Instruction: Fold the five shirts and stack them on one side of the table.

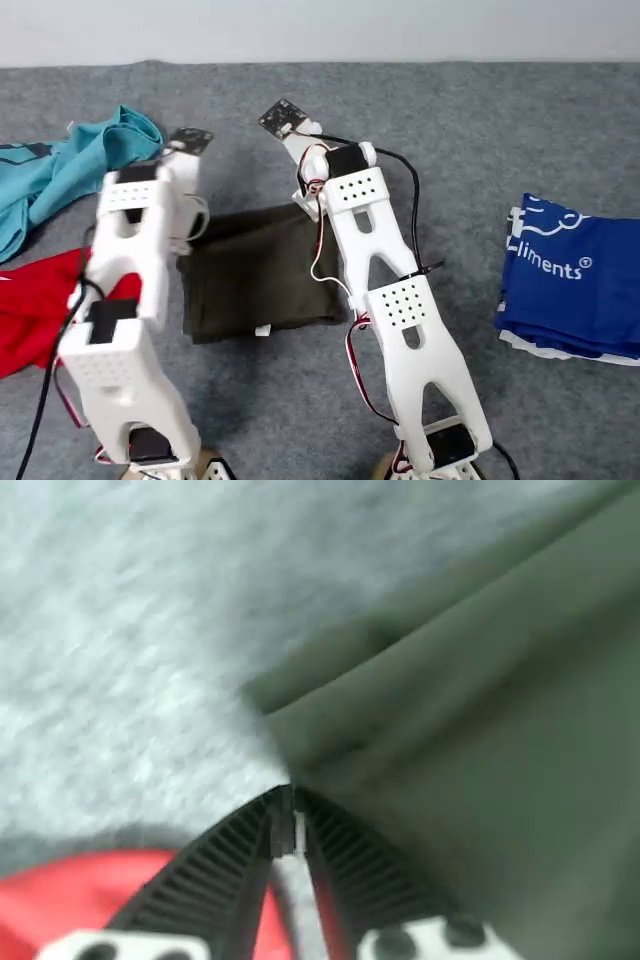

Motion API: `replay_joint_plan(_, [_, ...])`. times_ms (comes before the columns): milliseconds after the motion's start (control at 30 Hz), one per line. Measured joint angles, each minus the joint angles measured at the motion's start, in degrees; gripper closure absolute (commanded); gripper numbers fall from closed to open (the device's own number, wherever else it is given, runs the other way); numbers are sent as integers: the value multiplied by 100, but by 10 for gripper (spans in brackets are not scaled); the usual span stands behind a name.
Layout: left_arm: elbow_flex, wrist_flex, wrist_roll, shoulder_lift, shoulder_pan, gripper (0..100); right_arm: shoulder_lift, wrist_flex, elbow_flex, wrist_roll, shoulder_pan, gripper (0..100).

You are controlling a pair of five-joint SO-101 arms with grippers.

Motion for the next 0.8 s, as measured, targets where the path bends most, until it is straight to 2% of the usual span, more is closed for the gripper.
replay_joint_plan(333, [0,97,-79,-1160,308,994,-475,1002,-185,0,-158,989])
replay_joint_plan(567, [0,-290,-62,-1002,360,994,-1152,1371,-149,-167,-299,987])
replay_joint_plan(667, [0,-466,-62,-624,360,994,-1618,1380,387,-229,-308,989])
replay_joint_plan(800, [-44,-607,-79,-237,360,994,-2541,1389,1943,-246,-413,988])
